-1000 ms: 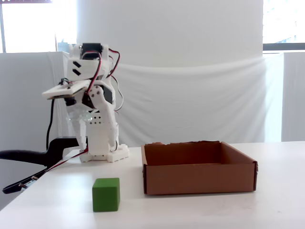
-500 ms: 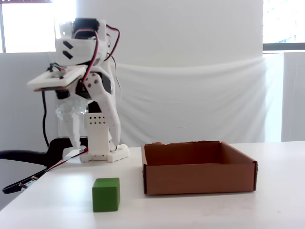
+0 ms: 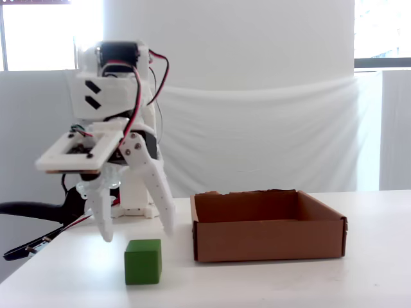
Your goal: Grasp a green cube and put it in a box.
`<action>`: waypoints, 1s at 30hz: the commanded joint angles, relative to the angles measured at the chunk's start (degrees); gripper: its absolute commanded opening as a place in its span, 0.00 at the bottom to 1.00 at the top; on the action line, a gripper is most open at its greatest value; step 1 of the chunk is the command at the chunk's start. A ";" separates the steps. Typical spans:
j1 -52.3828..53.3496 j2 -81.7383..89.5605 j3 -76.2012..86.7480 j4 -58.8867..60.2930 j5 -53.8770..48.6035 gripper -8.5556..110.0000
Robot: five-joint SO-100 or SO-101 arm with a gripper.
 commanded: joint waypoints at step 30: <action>-3.78 -4.75 6.77 -11.25 -0.26 0.22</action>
